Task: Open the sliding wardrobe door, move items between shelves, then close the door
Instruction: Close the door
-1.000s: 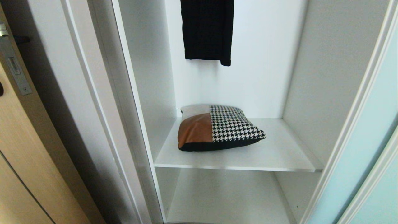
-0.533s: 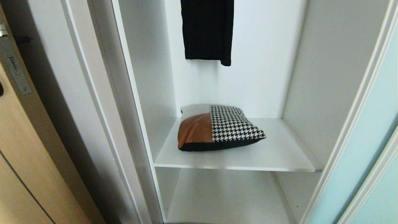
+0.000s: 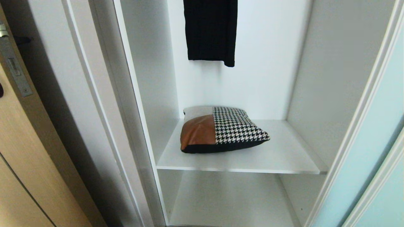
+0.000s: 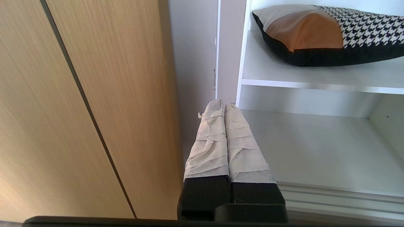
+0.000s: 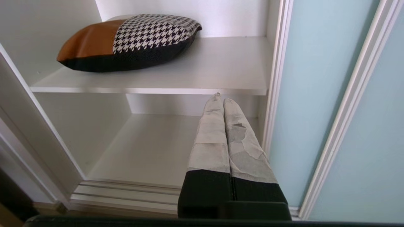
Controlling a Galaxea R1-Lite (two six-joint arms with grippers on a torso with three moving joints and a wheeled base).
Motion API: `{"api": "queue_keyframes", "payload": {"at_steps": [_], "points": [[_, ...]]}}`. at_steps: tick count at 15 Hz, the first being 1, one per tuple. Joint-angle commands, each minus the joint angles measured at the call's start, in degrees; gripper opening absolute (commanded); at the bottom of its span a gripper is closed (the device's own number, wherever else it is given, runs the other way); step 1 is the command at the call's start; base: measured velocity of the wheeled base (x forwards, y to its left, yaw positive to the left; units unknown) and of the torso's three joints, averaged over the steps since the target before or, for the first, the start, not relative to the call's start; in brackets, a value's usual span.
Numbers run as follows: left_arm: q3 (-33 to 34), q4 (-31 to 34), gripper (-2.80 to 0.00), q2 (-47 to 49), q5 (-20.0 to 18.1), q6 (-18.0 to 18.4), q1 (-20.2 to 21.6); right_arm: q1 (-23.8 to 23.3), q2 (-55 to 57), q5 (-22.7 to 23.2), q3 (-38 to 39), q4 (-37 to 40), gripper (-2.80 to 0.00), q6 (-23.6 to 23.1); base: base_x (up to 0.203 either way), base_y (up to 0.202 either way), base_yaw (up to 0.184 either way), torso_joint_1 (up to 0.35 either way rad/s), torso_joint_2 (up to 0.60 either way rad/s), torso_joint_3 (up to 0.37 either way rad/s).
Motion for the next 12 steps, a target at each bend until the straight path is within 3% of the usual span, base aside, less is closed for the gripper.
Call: {"api": "queue_keyframes", "payload": {"at_steps": [1, 3, 6, 12], "points": [[0.1, 0.0, -2.8, 0.1, 0.0, 0.0, 0.0, 0.0, -0.1, 0.0, 0.0, 0.3, -2.8, 1.1, 0.0, 0.0, 0.0, 0.0, 0.0, 0.0], [0.1, 0.0, -2.8, 0.1, 0.0, -0.1, 0.0, 0.0, -0.1, -0.1, 0.0, 0.6, -2.8, 6.3, 0.0, 0.0, 0.0, 0.0, 0.0, 0.0], [0.1, 0.0, -2.8, 0.1, 0.0, 0.0, 0.0, 0.0, -0.1, -1.8, 0.1, 0.1, -2.8, 5.5, 0.0, 0.0, 0.0, 0.0, 0.0, 0.0], [0.1, 0.0, -2.8, 0.1, 0.0, 0.0, 0.0, 0.0, -0.1, -1.7, 0.0, 3.1, -2.8, -9.5, 0.0, 0.0, 0.0, 0.0, 0.0, 0.0]]}}
